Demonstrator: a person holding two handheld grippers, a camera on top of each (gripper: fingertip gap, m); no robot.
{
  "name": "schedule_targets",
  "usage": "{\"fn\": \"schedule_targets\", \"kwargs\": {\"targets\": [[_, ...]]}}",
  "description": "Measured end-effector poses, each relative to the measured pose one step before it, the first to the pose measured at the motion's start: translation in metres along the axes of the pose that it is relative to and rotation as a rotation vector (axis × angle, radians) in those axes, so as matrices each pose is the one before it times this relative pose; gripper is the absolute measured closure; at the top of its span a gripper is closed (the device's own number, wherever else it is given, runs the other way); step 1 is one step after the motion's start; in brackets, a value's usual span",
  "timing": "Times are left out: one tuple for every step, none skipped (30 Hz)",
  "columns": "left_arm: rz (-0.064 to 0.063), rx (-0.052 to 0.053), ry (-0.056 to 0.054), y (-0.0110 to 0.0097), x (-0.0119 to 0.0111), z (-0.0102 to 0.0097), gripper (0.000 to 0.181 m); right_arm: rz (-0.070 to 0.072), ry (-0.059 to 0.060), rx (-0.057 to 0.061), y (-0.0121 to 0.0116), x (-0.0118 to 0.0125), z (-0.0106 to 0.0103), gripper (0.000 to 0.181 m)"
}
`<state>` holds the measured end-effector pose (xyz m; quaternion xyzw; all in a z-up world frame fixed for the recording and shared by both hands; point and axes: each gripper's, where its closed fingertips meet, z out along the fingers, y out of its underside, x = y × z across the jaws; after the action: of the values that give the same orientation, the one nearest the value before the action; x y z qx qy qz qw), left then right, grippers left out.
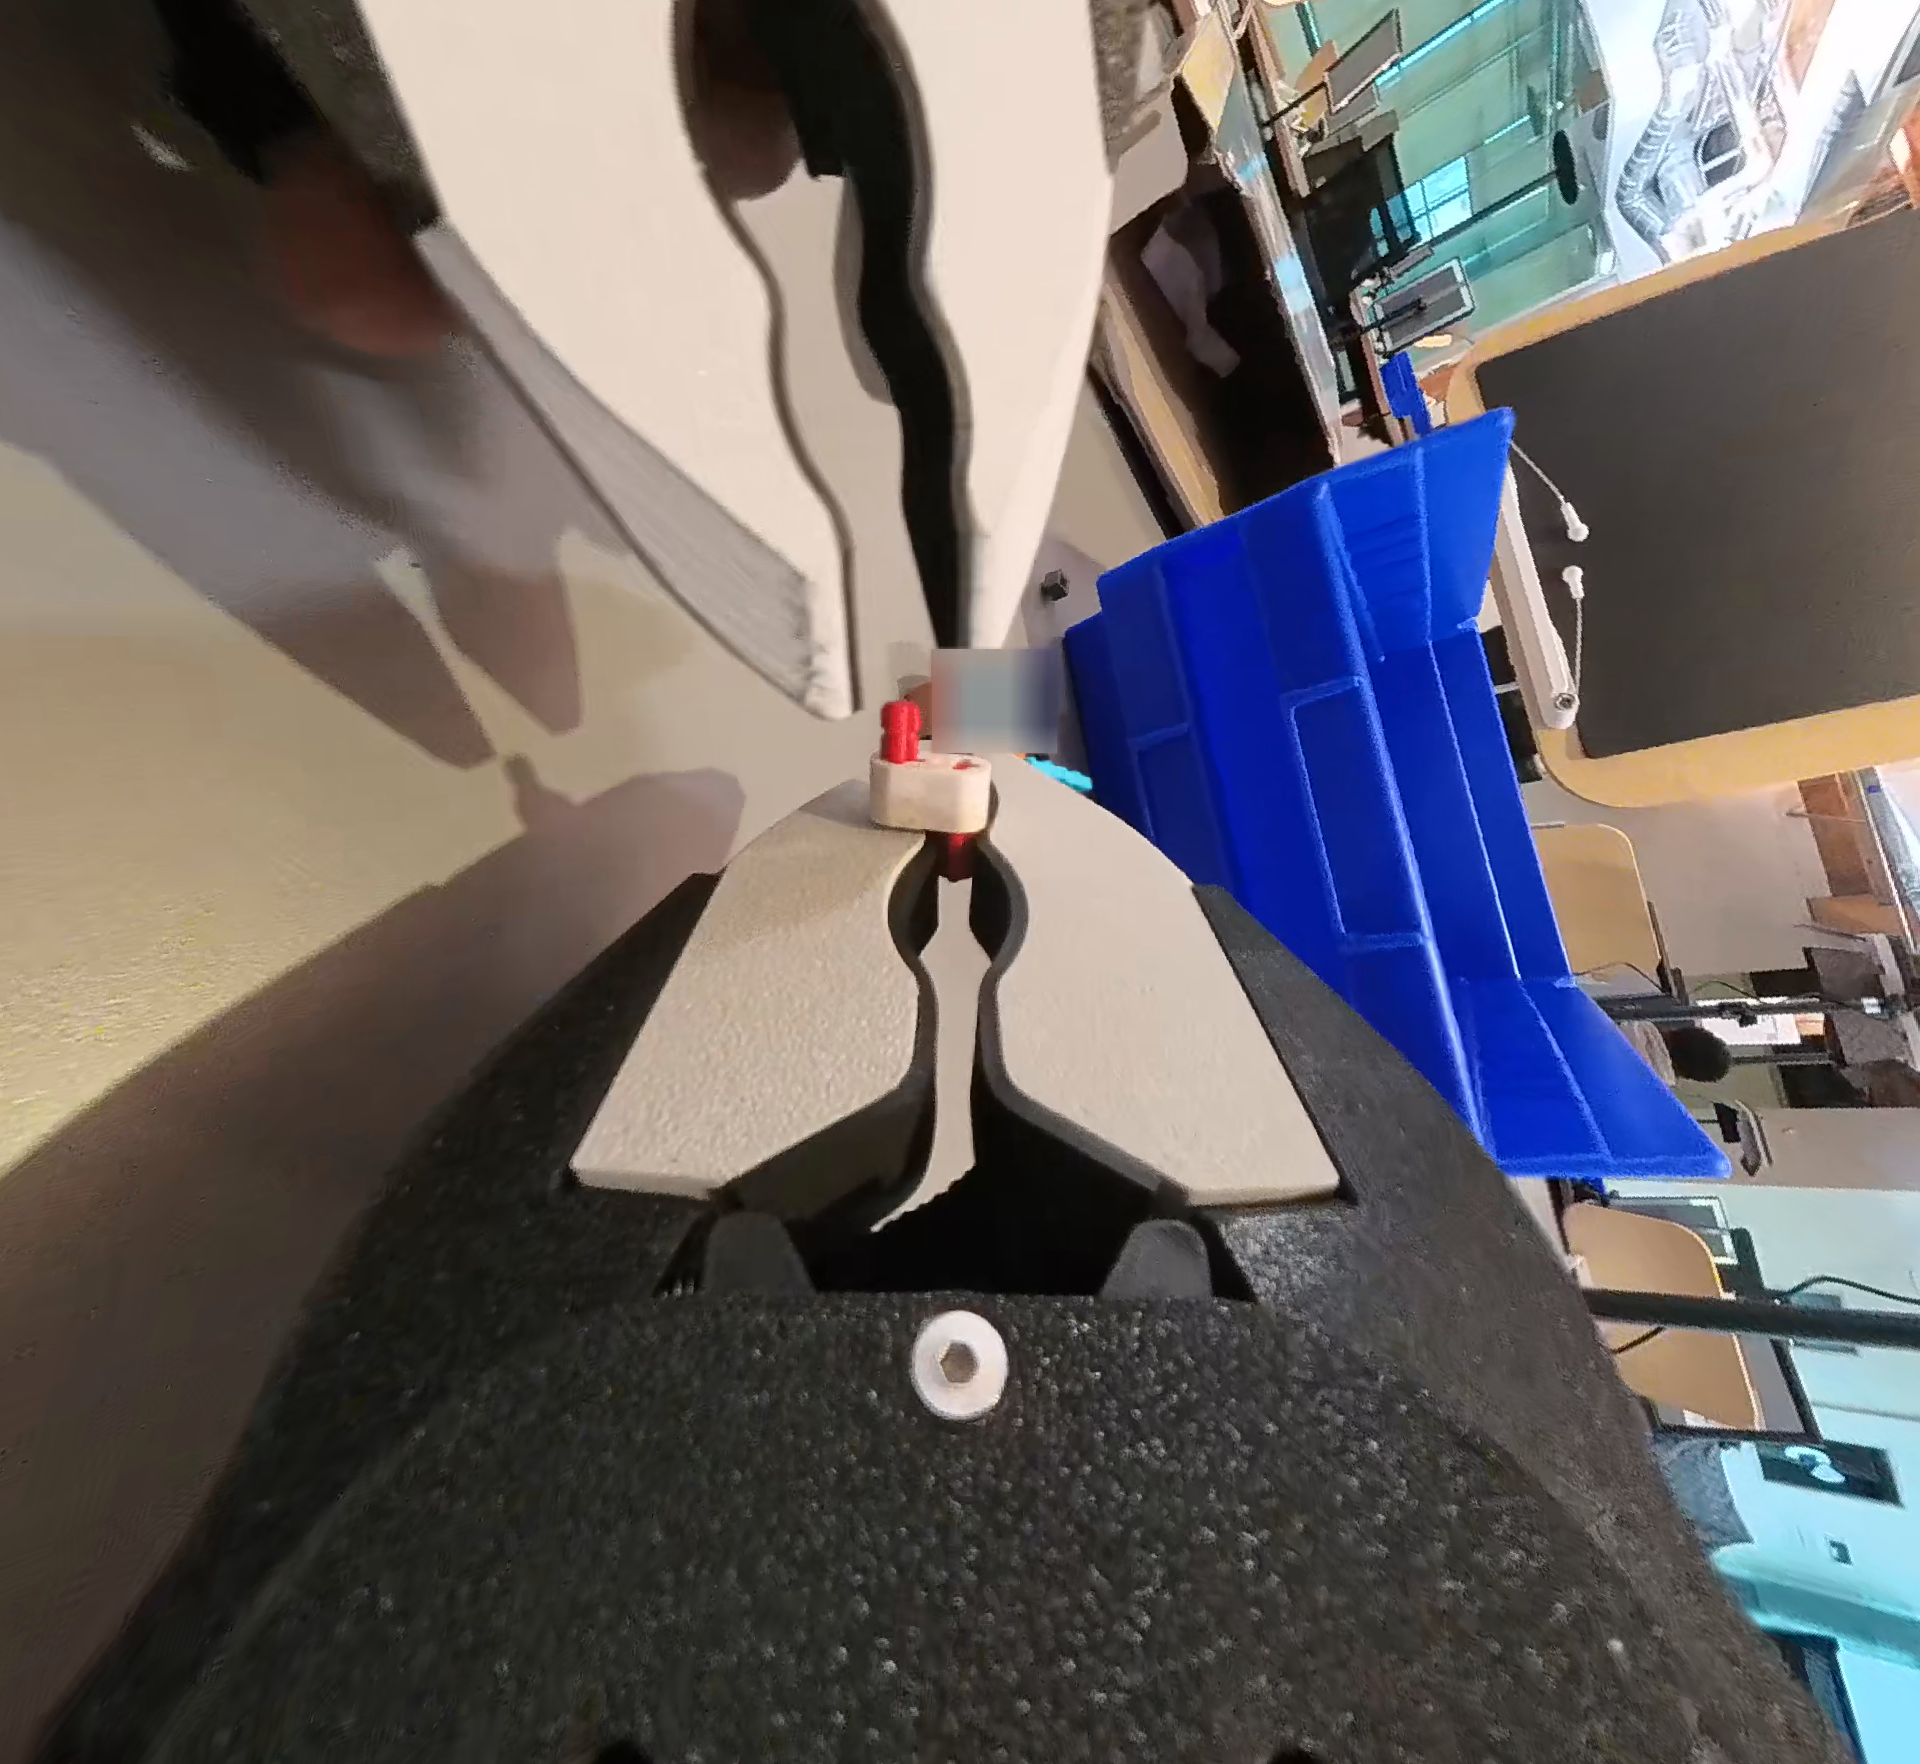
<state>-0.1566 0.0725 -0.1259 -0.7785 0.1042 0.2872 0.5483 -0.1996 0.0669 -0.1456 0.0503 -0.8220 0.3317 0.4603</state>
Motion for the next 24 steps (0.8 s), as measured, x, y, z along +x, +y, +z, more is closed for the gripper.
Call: {"fn": "schedule_targets", "kwargs": {"targets": [[-0.0011,0.0149,-0.0006,-0.00213,-0.00032,-0.00095,0.169,-0.0065,-0.004,0.0041,-0.00103,-0.00131,0.00017,0.181],[-0.0013,0.0101,0.004,-0.00142,0.00024,-0.00068,0.171,-0.0046,-0.0011,0.0042,-0.00117,-0.00074,-0.00002,0.181],[0.0014,0.0052,0.0103,-0.00045,0.00135,-0.00032,0.172,-0.0035,-0.0004,0.0049,-0.00113,-0.00053,-0.00004,0.181],[0.0021,0.0036,0.0097,-0.00018,0.00138,-0.00012,0.175,-0.0021,0.0,0.003,-0.00051,-0.00012,-0.00021,0.181],[0.0027,0.0003,0.0072,0.00015,0.00115,0.00014,0.176,0.0005,-0.0015,0.0021,-0.00022,-0.00016,-0.00007,0.181],[0.0033,0.0014,0.0051,-0.00017,0.00094,0.00014,0.177,-0.0007,-0.0017,0.0021,-0.00016,-0.00019,-0.00005,0.181],[0.0018,0.0019,0.0041,-0.00031,0.0007,0.00007,0.178,-0.0031,0.0001,0.0016,-0.00027,-0.00015,-0.0001,0.181],[0.0003,0.0028,0.0044,-0.00038,0.00062,0.00007,0.178,-0.0039,0.0003,0.0005,-0.00011,-0.00025,-0.00005,0.181],[-0.001,0.0027,0.0045,-0.00016,0.00062,0.00006,0.178,-0.0038,-0.001,0.0013,-0.00027,-0.00034,-0.00002,0.181],[-0.0022,0.0029,0.0049,-0.00013,0.00051,0.0,0.178,-0.0033,-0.0023,0.0017,-0.00024,-0.00053,-0.00006,0.181],[-0.0038,0.0026,0.0012,-0.00014,0.00009,0.00029,0.177,-0.0039,-0.0028,0.0038,-0.00064,-0.00072,-0.00012,0.181],[-0.0015,-0.0008,-0.0022,0.00014,-0.00031,0.00061,0.176,-0.0046,-0.0063,0.0093,-0.00179,-0.00147,-0.00019,0.181],[0.0018,-0.0023,-0.0018,0.00013,-0.00017,0.00039,0.175,-0.0055,-0.0007,0.002,-0.00086,-0.00073,0.00007,0.181],[0.0032,-0.004,-0.0013,0.00056,-0.00002,0.00043,0.174,-0.0038,0.0006,-0.0023,-0.00023,-0.00046,0.0004,0.181],[0.0006,-0.0006,0.0041,0.00029,0.00067,0.00012,0.175,-0.002,0.0002,-0.0027,0.00021,-0.00018,0.00033,0.181],[-0.002,0.0004,0.0046,0.00008,0.00056,-0.00001,0.176,-0.0002,0.0002,-0.0004,0.0001,0.0001,0.00004,0.181],[-0.001,0.0027,0.0042,-0.00034,0.00068,-0.00002,0.178,0.0013,0.0019,0.0016,-0.00024,0.00037,-0.00019,0.181],[-0.0009,0.0031,0.0017,-0.00055,0.00024,-0.00004,0.179,0.0011,0.0019,0.0021,-0.00032,0.00043,-0.00032,0.181],[-0.0004,0.0001,-0.0003,-0.00005,0.0,0.0001,0.179,0.0003,0.002,0.0002,0.00004,0.00029,-0.00022,0.181],[0.0008,-0.0028,0.0,0.00026,0.00012,0.00017,0.179,-0.0004,0.0001,-0.002,0.00031,0.0001,-0.00007,0.181],[0.0051,-0.0097,-0.0019,0.00061,0.00005,-0.00004,0.181,-0.0008,-0.0003,-0.0032,0.00041,-0.00013,0.00003,0.181],[0.0108,-0.0229,-0.0105,0.00161,-0.00139,-0.00064,0.181,0.0004,0.0024,-0.0025,0.00016,0.00043,-0.00019,0.181],[0.0094,-0.0298,-0.0114,0.00294,-0.00187,-0.00085,0.181,0.0021,0.0075,-0.0038,0.00072,0.00157,-0.00058,0.181],[0.0041,-0.0293,-0.0125,0.00404,-0.00222,-0.00113,0.181,0.008,0.0076,0.0004,0.00095,0.00259,-0.00116,0.181]]}}
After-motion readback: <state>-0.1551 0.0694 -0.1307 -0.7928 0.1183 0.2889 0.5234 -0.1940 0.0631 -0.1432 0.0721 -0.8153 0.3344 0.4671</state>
